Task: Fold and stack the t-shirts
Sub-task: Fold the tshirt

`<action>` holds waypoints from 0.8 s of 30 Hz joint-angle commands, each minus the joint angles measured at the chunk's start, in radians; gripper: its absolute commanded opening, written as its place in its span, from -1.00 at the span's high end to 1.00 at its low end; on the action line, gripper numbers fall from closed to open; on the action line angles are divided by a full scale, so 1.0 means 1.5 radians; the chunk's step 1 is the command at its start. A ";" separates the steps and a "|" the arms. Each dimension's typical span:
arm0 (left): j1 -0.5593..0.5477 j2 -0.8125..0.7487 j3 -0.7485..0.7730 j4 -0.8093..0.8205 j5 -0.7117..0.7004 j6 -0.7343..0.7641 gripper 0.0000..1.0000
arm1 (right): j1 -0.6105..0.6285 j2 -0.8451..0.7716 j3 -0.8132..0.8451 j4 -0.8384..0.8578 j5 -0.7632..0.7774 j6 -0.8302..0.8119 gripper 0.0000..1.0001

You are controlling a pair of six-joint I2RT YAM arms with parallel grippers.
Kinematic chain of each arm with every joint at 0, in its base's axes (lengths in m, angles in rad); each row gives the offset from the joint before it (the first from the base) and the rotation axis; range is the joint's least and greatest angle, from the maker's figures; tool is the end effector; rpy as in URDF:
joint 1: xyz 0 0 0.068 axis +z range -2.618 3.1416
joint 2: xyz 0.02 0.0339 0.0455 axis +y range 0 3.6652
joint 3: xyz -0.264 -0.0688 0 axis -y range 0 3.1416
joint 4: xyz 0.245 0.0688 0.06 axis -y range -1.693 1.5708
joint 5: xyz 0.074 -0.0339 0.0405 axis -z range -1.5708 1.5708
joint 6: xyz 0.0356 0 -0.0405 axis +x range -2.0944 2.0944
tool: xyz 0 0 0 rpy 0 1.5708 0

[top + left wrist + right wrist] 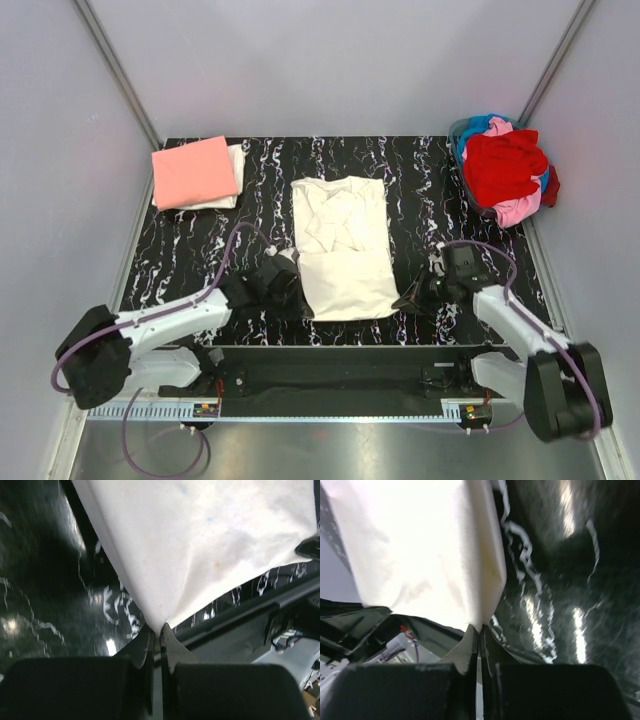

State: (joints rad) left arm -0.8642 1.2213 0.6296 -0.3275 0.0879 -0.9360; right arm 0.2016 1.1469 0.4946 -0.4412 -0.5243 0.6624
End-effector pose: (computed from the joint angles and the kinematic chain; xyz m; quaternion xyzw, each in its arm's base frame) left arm 0.1488 -0.1791 0.1876 -0.0199 0.9464 -0.2764 0.1661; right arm 0.1833 0.0556 0.1600 0.1547 0.9277 0.3243 0.1019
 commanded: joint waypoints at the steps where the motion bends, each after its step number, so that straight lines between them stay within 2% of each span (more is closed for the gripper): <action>1: -0.040 -0.073 -0.033 -0.061 -0.046 -0.064 1.00 | 0.025 -0.115 -0.029 -0.031 -0.055 0.104 1.00; 5: -0.118 -0.161 -0.032 -0.139 -0.095 -0.112 1.00 | 0.039 -0.303 0.007 -0.175 0.003 0.129 1.00; 8: -0.168 -0.203 -0.014 -0.223 -0.131 -0.152 1.00 | 0.040 -0.382 0.037 -0.260 0.014 0.141 1.00; 11: -0.188 -0.225 0.006 -0.260 -0.149 -0.173 1.00 | 0.040 -0.408 0.052 -0.298 0.004 0.139 1.00; 14: -0.189 -0.217 0.047 -0.302 -0.165 -0.157 1.00 | 0.040 -0.388 0.066 -0.306 0.002 0.118 1.00; 18: -0.176 -0.177 0.154 -0.369 -0.215 -0.127 0.88 | 0.039 -0.341 0.114 -0.302 0.047 0.087 1.00; 24: -0.079 -0.131 0.213 -0.370 -0.172 -0.041 0.88 | 0.040 -0.242 0.187 -0.267 0.084 0.059 1.00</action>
State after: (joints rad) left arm -1.0355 1.0107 0.9012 -0.8169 -0.1577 -1.0824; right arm 0.2619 0.7357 0.7055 -0.8837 -0.4725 0.7956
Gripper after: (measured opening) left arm 0.068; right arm 0.018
